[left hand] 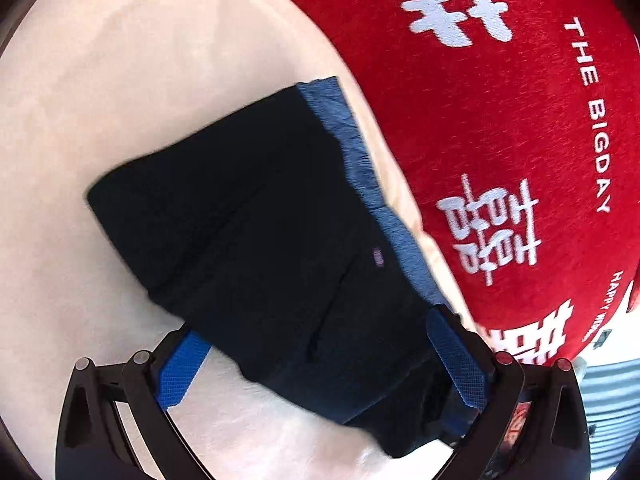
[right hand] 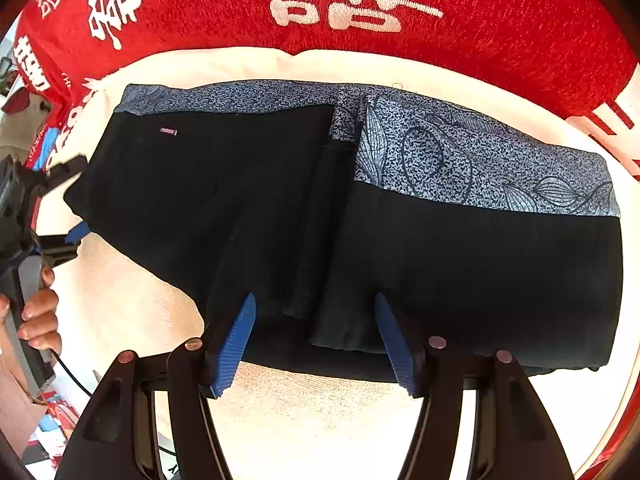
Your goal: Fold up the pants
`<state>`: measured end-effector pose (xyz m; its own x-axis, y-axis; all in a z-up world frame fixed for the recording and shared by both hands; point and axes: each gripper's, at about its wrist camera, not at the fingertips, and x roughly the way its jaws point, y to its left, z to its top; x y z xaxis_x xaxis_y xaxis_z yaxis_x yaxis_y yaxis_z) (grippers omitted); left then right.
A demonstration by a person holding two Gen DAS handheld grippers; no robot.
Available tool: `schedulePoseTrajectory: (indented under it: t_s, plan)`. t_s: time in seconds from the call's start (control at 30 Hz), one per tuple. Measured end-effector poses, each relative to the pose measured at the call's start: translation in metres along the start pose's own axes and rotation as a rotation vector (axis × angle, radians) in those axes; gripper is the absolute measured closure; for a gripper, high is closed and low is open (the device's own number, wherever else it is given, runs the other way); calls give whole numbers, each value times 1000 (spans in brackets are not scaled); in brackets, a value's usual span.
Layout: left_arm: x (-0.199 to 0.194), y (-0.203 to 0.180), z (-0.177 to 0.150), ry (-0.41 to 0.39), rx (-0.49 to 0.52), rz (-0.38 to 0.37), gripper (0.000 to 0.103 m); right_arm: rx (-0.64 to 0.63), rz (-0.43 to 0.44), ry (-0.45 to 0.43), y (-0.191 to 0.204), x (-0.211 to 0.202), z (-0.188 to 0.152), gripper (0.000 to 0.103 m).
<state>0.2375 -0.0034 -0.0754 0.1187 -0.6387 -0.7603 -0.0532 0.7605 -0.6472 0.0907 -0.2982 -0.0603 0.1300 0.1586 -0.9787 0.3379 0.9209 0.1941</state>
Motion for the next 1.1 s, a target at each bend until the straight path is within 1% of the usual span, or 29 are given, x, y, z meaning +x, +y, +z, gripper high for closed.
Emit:
schedulePoseTrajectory:
  t_s: [0.03,0.07,0.13,0.2,0.23,0.27,0.3,0.33,0.37,0.43,0.47,0.5,0.53,0.57,0.6,0.63,0.67,0.7,0.73,0.8,0.87,0.9,1.0,1.1]
  plan:
    - [3,-4,1,0,3,1,0,1,1,-2,0,0,-1,37]
    - [10,-8,1,4,11,27,0,2,2,-5,-1,0,-2,36]
    - [20,-9,3,10,17,90,0,1,5,-6,1,-1,-3,35]
    - [23,-18,3,-6,20,153,0,1,2,-2,1,-2,-4,35]
    - [24,-22,2,-8,23,185,3,3,3,1,2,-4,-3,35]
    - [25,-26,1,-16,27,237,13,5,4,4,2,-6,-2,34]
    - [24,-29,0,-25,41,288,18,8,8,4,3,-9,0,34]
    - [24,-33,-1,-35,70,348,35,8,19,2,3,-14,3,34]
    - [24,-37,-2,-39,114,411,55,6,35,-5,6,-22,7,34]
    - [25,-44,-6,-44,203,470,61,-3,64,-27,11,-38,19,34]
    - [25,-50,-10,-58,268,495,63,-13,92,-32,16,-46,29,32]
    - [26,-58,-16,-71,339,532,64,-23,126,-26,22,-53,41,30]
    - [29,-69,-24,-92,443,587,64,-31,152,-17,28,-58,51,26]
    - [32,-79,-33,-110,529,634,64,-40,177,-6,36,-61,64,23]
    - [36,-90,-44,-131,627,687,64,-48,201,6,44,-63,76,23]
    - [41,-98,-54,-144,706,725,64,-61,240,29,56,-63,92,23]
    - [45,-104,-62,-156,770,754,64,-75,276,54,68,-62,106,21]
    - [47,-107,-67,-163,810,775,64,-101,312,100,86,-57,124,20]
    - [50,-110,-72,-168,848,794,64,-125,324,142,100,-53,136,19]
    - [54,-113,-77,-169,896,826,64,-175,313,229,137,-39,160,18]
    - [57,-114,-79,-164,926,853,64,-236,307,288,169,-26,173,17]
    - [58,-114,-80,-162,933,859,64,-281,291,316,190,-17,178,16]
    - [60,-117,-80,-161,947,869,64,-369,245,388,228,3,176,16]
    - [58,-114,-78,-161,949,879,64,-454,169,462,257,27,171,16]
